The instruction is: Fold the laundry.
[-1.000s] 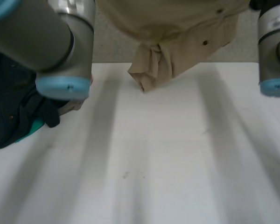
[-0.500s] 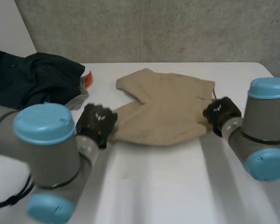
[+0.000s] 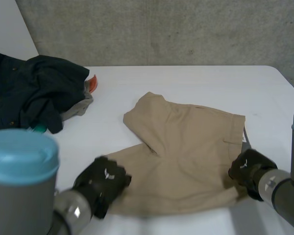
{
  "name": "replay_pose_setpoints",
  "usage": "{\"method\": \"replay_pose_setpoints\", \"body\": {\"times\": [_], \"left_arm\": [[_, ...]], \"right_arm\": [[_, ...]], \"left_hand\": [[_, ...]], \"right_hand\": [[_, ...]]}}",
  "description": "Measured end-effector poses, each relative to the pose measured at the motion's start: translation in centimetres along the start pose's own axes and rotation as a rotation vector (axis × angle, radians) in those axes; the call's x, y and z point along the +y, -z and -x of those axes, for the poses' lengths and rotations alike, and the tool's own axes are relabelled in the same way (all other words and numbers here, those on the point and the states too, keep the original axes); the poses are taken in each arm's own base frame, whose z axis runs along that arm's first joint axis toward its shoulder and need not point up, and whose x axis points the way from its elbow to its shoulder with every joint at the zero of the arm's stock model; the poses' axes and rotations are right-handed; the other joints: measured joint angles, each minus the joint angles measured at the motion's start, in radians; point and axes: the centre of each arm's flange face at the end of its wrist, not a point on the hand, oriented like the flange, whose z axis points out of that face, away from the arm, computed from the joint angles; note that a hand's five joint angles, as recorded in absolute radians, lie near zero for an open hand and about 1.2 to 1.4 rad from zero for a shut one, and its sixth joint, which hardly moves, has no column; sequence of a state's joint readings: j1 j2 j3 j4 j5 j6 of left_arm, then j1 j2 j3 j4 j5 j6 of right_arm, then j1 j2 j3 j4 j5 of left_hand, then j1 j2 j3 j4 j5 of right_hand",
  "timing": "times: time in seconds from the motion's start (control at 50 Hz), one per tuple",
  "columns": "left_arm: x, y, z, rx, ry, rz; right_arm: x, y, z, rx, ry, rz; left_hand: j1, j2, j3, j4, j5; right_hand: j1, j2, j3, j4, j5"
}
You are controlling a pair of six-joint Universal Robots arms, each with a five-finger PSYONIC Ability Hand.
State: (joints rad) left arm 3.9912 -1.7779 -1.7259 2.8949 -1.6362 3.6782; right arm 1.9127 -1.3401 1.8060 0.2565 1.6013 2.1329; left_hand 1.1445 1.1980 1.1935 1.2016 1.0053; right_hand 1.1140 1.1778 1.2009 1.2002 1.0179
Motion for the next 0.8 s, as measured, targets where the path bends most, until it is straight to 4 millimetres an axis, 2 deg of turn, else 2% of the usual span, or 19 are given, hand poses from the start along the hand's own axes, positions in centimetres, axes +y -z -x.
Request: {"method": "replay_pose_setpoints", "body": {"times": [0.02, 0.04, 0.1, 0.12, 0.14, 0.16, 0.22, 0.28, 0.3, 0.32, 0.36, 0.4, 0.44, 0.5, 0.58, 0.68, 0.76, 0.8], "left_arm": [[0.0, 0.0, 0.0, 0.000, 0.000, 0.000], [-0.5, -2.0, 0.9, -0.031, -0.016, -0.011], [-2.0, -5.5, 3.0, -0.115, -0.054, -0.054], [-2.0, -5.5, 3.0, -0.115, -0.054, -0.054], [-3.5, -7.1, 4.7, -0.188, -0.070, -0.099], [-4.7, -7.9, 5.9, -0.244, -0.077, -0.136], [-7.5, -9.4, 8.9, -0.382, -0.086, -0.225], [-11.5, -10.4, 13.2, -0.584, -0.082, -0.357], [-12.9, -10.1, 14.5, -0.646, -0.071, -0.413], [-15.1, -9.0, 16.5, -0.738, -0.048, -0.510], [-18.9, -6.0, 19.6, -0.892, 0.001, -0.704], [-21.4, -3.2, 21.4, -0.988, 0.040, -0.853], [-23.1, -0.6, 22.3, -1.047, 0.072, -0.974], [-23.7, 1.1, 22.5, -1.064, 0.094, -1.046], [-22.9, 0.7, 21.7, -1.028, 0.097, -1.027], [-19.9, -2.2, 19.9, -0.946, 0.084, -0.909], [-16.6, -5.1, 17.7, -0.865, 0.069, -0.782], [-14.7, -6.6, 16.4, -0.818, 0.061, -0.713]], "right_arm": [[0.0, 0.0, 0.0, 0.000, 0.000, 0.000], [-0.5, -0.7, -0.7, 0.026, -0.004, -0.016], [-1.7, -2.2, -2.4, 0.089, -0.011, -0.056], [-1.7, -2.2, -2.4, 0.089, -0.011, -0.056], [-2.8, -3.0, -4.0, 0.149, -0.019, -0.092], [-3.5, -3.5, -5.0, 0.190, -0.026, -0.117], [-5.7, -4.1, -8.4, 0.321, -0.057, -0.196], [-9.2, -3.4, -14.1, 0.557, -0.125, -0.354], [-10.1, -3.0, -15.5, 0.622, -0.144, -0.402], [-11.2, -2.3, -17.3, 0.707, -0.169, -0.470], [-12.8, -0.9, -19.9, 0.841, -0.206, -0.587], [-14.1, 0.5, -22.1, 0.971, -0.236, -0.709], [-14.9, 1.6, -23.2, 1.062, -0.254, -0.799], [-15.2, 2.1, -23.6, 1.110, -0.262, -0.850], [-14.8, 1.2, -22.8, 1.079, -0.263, -0.831], [-13.9, -1.4, -20.4, 0.956, -0.257, -0.747], [-13.3, -4.0, -17.3, 0.827, -0.239, -0.686], [-12.7, -5.7, -15.1, 0.739, -0.223, -0.643]], "left_hand": [[0.000, 0.000, 0.000, 0.000, 0.000], [0.000, 0.000, 0.000, 0.000, 0.000], [0.000, 0.000, 0.000, 0.000, 0.000], [0.000, 0.000, 0.000, 0.000, 0.000], [0.000, 0.000, 0.000, 0.000, 0.000], [0.000, 0.000, 0.000, 0.000, 0.000], [0.000, 0.000, 0.000, 0.000, 0.000], [0.000, 0.000, 0.000, 0.000, 0.000], [0.000, 0.000, 0.000, 0.000, 0.000], [0.000, 0.000, 0.000, 0.000, 0.000], [0.000, 0.000, 0.000, 0.000, 0.000], [0.000, 0.000, 0.000, 0.001, 0.000], [0.000, 0.000, 0.000, 0.001, 0.000], [0.000, 0.000, 0.000, 0.001, 0.000], [0.000, 0.000, 0.000, 0.001, 0.000], [0.000, 0.000, 0.000, 0.000, 0.000], [0.001, 0.000, 0.000, 0.000, 0.000], [0.001, 0.000, 0.000, 0.000, 0.000]], "right_hand": [[0.000, 0.000, 0.000, 0.000, 0.000], [0.000, 0.000, 0.000, 0.000, 0.000], [0.000, 0.000, 0.000, 0.000, 0.000], [0.000, 0.000, 0.000, 0.000, 0.000], [0.000, 0.000, 0.000, 0.000, 0.000], [0.000, 0.000, 0.000, 0.000, 0.000], [0.000, 0.000, 0.000, 0.000, 0.000], [0.000, 0.000, 0.000, 0.000, 0.000], [0.000, 0.000, 0.000, 0.000, 0.000], [0.000, 0.000, 0.000, 0.000, 0.000], [0.000, 0.000, 0.000, 0.000, 0.000], [0.000, 0.000, 0.000, 0.000, 0.000], [0.000, 0.000, 0.000, 0.000, 0.000], [0.000, 0.000, 0.000, 0.000, 0.000], [0.000, 0.000, 0.000, 0.000, 0.000], [0.000, 0.000, 0.000, 0.000, 0.003], [0.000, 0.000, 0.000, 0.000, 0.003], [0.000, 0.000, 0.000, 0.000, 0.003]]}}
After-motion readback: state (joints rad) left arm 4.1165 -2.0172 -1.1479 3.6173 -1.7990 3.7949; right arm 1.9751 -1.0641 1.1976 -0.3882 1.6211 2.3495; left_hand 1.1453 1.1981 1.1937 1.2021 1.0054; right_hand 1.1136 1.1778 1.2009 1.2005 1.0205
